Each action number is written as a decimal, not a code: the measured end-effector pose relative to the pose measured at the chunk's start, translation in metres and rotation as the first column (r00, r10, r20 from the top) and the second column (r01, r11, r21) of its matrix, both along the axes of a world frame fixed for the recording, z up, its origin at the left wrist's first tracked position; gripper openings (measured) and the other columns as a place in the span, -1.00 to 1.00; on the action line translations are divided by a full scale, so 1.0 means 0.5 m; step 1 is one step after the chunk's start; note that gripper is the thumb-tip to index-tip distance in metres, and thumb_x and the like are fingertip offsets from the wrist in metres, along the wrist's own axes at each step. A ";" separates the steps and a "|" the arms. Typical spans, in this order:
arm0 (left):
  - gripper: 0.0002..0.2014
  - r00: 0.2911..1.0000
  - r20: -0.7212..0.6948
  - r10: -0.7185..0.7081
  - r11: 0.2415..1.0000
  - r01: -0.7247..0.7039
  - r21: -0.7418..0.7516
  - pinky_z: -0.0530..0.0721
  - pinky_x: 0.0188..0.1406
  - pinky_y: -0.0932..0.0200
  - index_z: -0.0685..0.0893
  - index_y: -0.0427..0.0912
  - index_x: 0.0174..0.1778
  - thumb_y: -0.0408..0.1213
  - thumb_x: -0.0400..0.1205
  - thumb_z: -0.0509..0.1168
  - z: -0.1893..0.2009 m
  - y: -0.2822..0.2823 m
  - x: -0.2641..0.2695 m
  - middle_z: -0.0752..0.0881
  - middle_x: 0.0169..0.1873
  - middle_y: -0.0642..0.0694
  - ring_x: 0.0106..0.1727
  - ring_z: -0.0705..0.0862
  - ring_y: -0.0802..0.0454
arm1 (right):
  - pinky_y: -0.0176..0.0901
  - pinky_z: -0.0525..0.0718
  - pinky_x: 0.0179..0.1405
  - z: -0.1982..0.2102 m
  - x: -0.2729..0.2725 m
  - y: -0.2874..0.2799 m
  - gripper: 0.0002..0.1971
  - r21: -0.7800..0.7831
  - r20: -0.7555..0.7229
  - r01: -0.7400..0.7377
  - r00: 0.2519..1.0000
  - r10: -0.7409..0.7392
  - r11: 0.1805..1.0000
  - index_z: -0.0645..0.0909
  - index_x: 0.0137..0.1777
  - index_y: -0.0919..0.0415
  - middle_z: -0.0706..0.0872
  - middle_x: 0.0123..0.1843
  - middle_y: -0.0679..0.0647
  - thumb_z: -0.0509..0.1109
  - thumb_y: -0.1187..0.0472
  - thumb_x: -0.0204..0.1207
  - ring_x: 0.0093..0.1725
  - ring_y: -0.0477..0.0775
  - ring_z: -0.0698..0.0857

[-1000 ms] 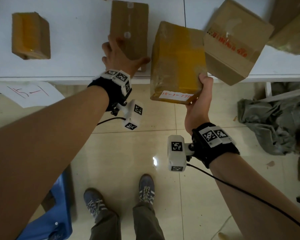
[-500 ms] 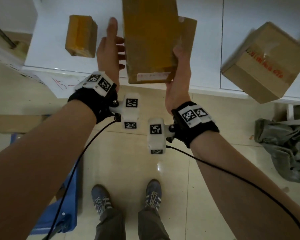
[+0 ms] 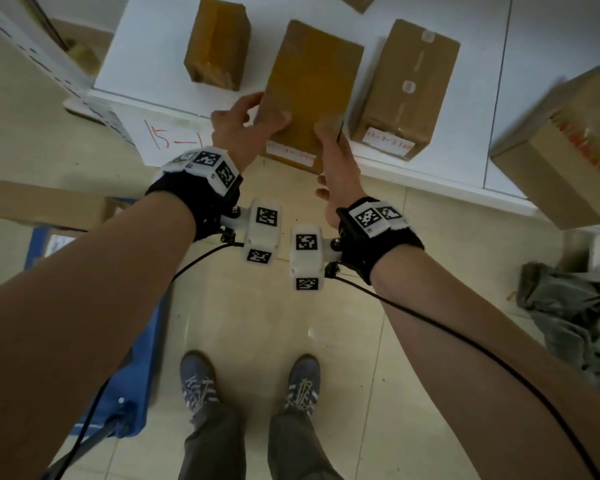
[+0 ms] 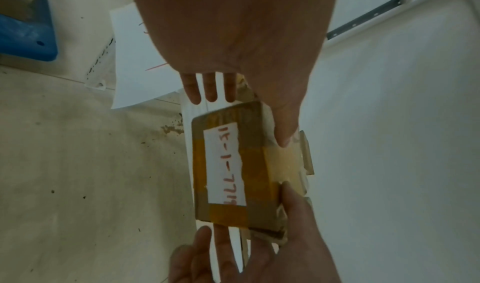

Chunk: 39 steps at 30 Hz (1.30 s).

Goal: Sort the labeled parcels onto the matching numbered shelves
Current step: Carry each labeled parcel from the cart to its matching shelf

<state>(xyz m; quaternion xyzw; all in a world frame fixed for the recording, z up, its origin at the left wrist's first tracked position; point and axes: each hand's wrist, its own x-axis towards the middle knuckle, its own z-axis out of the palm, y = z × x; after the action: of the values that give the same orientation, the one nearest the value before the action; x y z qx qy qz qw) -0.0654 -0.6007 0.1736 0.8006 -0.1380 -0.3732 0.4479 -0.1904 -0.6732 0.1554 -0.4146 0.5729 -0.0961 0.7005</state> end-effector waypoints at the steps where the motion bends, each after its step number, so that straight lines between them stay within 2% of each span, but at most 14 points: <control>1: -0.24 1.000 -0.001 -0.007 1.000 0.007 0.025 0.66 0.33 -0.09 0.53 0.33 0.42 0.40 0.26 0.44 -0.002 -0.003 0.005 0.53 0.35 -0.06 0.29 0.64 -0.08 | -0.04 0.62 -0.19 -0.004 0.004 -0.007 -0.04 -0.023 -0.001 0.002 1.000 -0.002 1.000 0.41 0.59 -0.32 0.46 0.56 0.05 0.38 -0.51 0.09 0.31 0.23 0.61; 3: -0.19 0.999 -0.033 -0.011 1.000 0.011 -0.006 0.68 0.26 -0.01 0.44 0.23 0.56 0.31 0.37 0.46 -0.003 -0.008 0.009 0.63 0.28 -0.06 0.19 0.69 0.01 | -0.10 0.69 -0.30 -0.007 0.011 -0.022 -0.12 -0.070 0.035 0.057 0.998 -0.055 0.996 0.41 0.63 -0.15 0.58 0.49 0.16 0.47 -0.40 0.30 0.07 0.13 0.75; 5: -0.16 0.996 -0.085 0.001 0.997 -0.007 -0.072 0.63 0.26 0.07 0.33 0.09 0.65 0.15 0.47 0.51 -0.011 -0.008 0.013 0.72 0.16 0.02 0.16 0.71 0.10 | -0.18 0.76 -0.25 -0.002 0.015 -0.032 -0.32 -0.059 0.100 0.187 0.978 -0.181 0.981 0.54 0.52 0.17 0.74 0.31 0.25 0.54 -0.16 0.48 -0.13 0.06 0.77; 6: -0.14 0.993 -0.112 0.023 0.994 -0.035 -0.103 0.58 0.32 0.07 0.32 0.05 0.65 0.10 0.45 0.53 -0.015 -0.005 0.014 0.73 0.17 0.03 0.21 0.70 0.10 | -0.17 0.79 -0.15 0.004 0.016 -0.036 -0.50 -0.041 0.141 0.247 0.961 -0.239 0.968 0.62 0.34 0.28 0.79 0.19 0.25 0.55 -0.04 0.54 -0.16 0.06 0.75; 8: -0.10 0.987 -0.146 0.072 0.987 -0.091 -0.130 0.50 0.39 0.06 0.36 -0.02 0.60 0.06 0.36 0.58 -0.021 -0.001 0.015 0.73 0.25 0.01 0.30 0.66 0.08 | -0.09 0.79 0.13 0.010 0.017 -0.037 -0.83 0.011 0.221 0.319 0.924 -0.313 0.948 0.66 0.01 0.30 0.78 0.02 0.27 0.50 0.18 0.62 -0.10 0.09 0.72; 9: -0.12 0.984 -0.155 0.089 0.986 -0.109 -0.129 0.49 0.38 0.07 0.39 -0.04 0.58 0.03 0.35 0.60 -0.022 0.001 0.016 0.71 0.29 0.01 0.33 0.65 0.07 | -0.06 0.76 0.22 0.010 0.017 -0.034 -0.87 0.037 0.261 0.344 0.903 -0.342 0.938 0.67 0.06 0.32 0.78 0.03 0.29 0.47 0.25 0.64 -0.04 0.11 0.73; 12: -0.24 0.978 -0.191 0.087 0.984 -0.115 -0.136 0.48 0.31 0.12 0.45 -0.07 0.54 -0.11 0.44 0.60 -0.023 0.009 0.014 0.62 0.38 -0.08 0.38 0.60 0.01 | -0.09 0.67 0.40 0.005 0.015 -0.012 -0.54 0.129 0.354 0.454 0.810 -0.469 0.882 0.47 0.51 0.34 0.73 0.28 0.38 0.40 0.45 0.63 0.19 0.14 0.76; 16: -0.32 0.976 -0.208 0.065 0.984 -0.097 -0.149 0.60 0.28 0.14 0.49 -0.04 0.47 -0.08 0.44 0.58 -0.037 0.041 0.010 0.65 0.35 -0.10 0.30 0.66 0.01 | -0.02 0.51 0.59 -0.005 0.014 0.013 -0.45 0.145 0.404 0.534 0.737 -0.543 0.833 0.37 0.57 0.23 0.64 0.38 0.29 0.35 0.50 0.61 0.42 0.18 0.64; 19: -0.52 0.976 -0.203 0.079 0.987 -0.106 -0.124 0.70 0.19 0.12 0.59 -0.10 0.37 -0.14 0.55 0.51 -0.059 0.093 0.000 0.74 0.19 -0.05 0.12 0.75 0.03 | -0.07 0.65 0.41 -0.018 0.004 0.044 -0.58 0.072 0.352 0.548 0.768 -0.536 0.833 0.40 0.51 0.21 0.63 0.22 0.19 0.29 0.41 0.69 0.34 0.20 0.71; 23: -0.72 0.961 -0.258 0.104 0.991 -0.123 -0.059 0.69 0.00 0.17 0.67 -0.16 0.26 -0.23 0.63 0.43 -0.099 0.184 -0.022 0.78 -0.02 -0.05 -0.05 0.78 0.04 | -0.04 0.81 0.07 -0.048 -0.009 0.116 -0.84 -0.017 0.240 0.431 0.878 -0.415 0.902 0.46 0.23 0.17 0.64 0.09 0.17 0.27 0.35 0.72 0.12 0.27 0.83; 28: -0.90 0.946 -0.293 0.139 0.990 -0.126 0.065 0.62 -0.19 0.24 0.66 -0.11 0.08 -0.27 0.67 0.37 -0.156 0.314 -0.040 0.76 -0.18 -0.02 -0.21 0.73 0.08 | -0.10 0.77 -0.20 -0.111 -0.006 0.241 -0.85 0.067 0.027 0.151 0.988 -0.153 0.986 0.53 0.26 0.23 0.71 -0.12 0.15 0.29 0.29 0.73 -0.26 0.11 0.78; 32: -0.89 0.926 -0.335 0.174 0.977 -0.119 0.178 0.55 -0.30 0.28 0.62 -0.19 0.11 -0.31 0.69 0.35 -0.202 0.436 -0.041 0.72 -0.25 -0.02 -0.30 0.67 0.13 | -0.15 0.73 -0.27 -0.170 0.004 0.359 -0.84 0.167 -0.093 -0.075 0.991 0.092 0.983 0.54 0.26 0.24 0.70 -0.18 0.13 0.31 0.29 0.73 -0.31 0.06 0.72; 35: -0.82 0.921 -0.345 0.183 0.955 -0.083 0.285 0.54 -0.30 0.26 0.66 -0.24 0.16 -0.29 0.68 0.36 -0.250 0.544 -0.038 0.73 -0.17 -0.09 -0.29 0.67 0.13 | -0.12 0.74 -0.23 -0.215 0.013 0.450 -0.89 0.240 -0.132 -0.178 0.968 0.213 0.954 0.53 0.20 0.22 0.69 -0.19 0.13 0.32 0.29 0.72 -0.30 0.06 0.72; 39: -0.90 0.894 -0.376 0.243 0.891 -0.052 0.452 0.65 -0.10 0.13 0.72 -0.23 -0.03 -0.26 0.67 0.36 -0.317 0.689 -0.018 0.73 -0.04 -0.21 -0.14 0.69 -0.04 | -0.11 0.73 -0.22 -0.262 0.025 0.553 -0.91 0.299 -0.177 -0.243 0.936 0.304 0.923 0.52 0.17 0.22 0.69 -0.22 0.13 0.31 0.29 0.72 -0.30 0.06 0.71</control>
<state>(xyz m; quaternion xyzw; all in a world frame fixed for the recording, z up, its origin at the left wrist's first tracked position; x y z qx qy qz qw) -0.0745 -0.2560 0.0154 0.7875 0.1109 -0.5229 0.3068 -0.1781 -0.3969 0.0242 -0.3987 0.5906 0.1295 0.6895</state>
